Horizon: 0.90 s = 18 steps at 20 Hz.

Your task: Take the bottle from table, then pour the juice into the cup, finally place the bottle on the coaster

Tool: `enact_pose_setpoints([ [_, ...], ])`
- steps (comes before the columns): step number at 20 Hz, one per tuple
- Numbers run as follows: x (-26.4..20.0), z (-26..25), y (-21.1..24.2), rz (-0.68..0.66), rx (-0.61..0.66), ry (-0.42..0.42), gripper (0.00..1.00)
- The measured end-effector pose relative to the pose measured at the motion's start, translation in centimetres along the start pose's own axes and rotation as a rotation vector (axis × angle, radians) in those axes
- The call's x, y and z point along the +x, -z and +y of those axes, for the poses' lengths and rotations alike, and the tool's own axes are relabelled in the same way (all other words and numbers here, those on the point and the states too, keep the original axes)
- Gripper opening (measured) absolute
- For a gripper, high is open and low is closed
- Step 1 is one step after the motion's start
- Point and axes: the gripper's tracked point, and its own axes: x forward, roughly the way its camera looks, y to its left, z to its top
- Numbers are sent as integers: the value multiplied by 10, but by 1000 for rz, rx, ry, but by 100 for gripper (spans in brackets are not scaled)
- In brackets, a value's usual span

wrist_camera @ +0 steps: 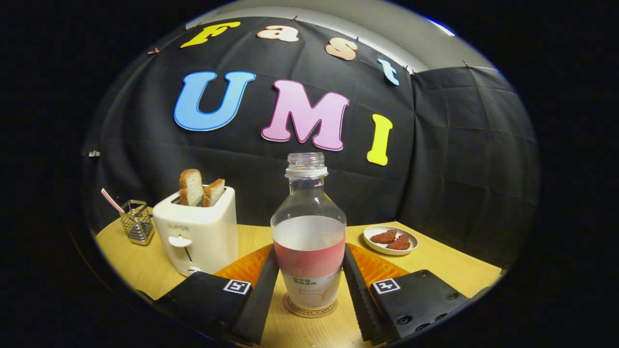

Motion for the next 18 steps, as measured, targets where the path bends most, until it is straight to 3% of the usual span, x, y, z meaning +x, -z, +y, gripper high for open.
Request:
enact_pose_setpoints([
  [8, 36, -8, 39, 60, 103, 54, 76],
  [18, 33, -5, 56, 28, 138, 75, 76],
])
